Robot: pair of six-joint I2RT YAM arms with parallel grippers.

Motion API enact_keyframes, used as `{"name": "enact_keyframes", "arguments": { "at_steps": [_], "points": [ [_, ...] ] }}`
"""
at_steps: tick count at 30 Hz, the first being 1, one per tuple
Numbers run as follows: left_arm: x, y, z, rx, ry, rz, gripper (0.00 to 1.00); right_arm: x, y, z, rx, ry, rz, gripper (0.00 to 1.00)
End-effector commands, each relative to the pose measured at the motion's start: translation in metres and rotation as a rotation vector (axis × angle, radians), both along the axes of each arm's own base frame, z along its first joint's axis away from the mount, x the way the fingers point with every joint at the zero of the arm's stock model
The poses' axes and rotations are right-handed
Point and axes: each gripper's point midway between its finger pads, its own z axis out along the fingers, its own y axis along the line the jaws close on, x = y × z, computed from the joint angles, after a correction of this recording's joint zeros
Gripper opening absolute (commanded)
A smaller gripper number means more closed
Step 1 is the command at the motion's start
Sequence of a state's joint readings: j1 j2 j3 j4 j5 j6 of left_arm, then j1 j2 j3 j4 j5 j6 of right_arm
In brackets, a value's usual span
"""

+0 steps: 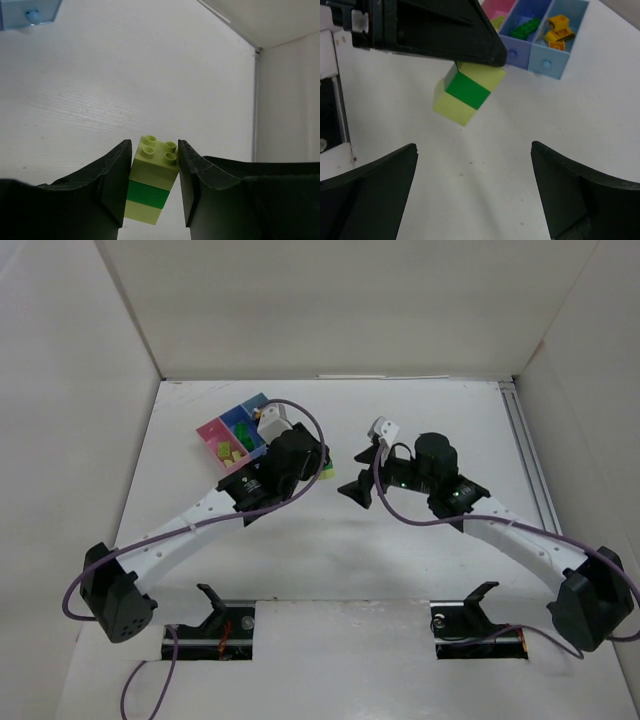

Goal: Sort the legos into containers by color

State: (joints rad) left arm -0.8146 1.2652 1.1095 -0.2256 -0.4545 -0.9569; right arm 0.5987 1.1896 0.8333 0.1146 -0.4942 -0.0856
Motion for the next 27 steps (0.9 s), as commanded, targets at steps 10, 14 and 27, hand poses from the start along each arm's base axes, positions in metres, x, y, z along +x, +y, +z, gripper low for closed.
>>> {"name": "enact_keyframes", "arguments": {
  "at_steps": [10,14,27],
  "points": [
    [-0.008,-0.007,0.061,-0.249,-0.202,0.013,0.19,0.008,0.062,0.059,0.238,0.014,0.116,0.93],
    [-0.008,-0.007,0.059,-0.248,-0.209,0.021,0.19,0.004,0.071,0.069,0.291,0.004,0.150,0.91],
    [-0.011,-0.005,0.066,-0.286,-0.248,0.030,0.19,0.009,0.073,0.070,0.308,0.035,0.110,0.25]
  ]
}}
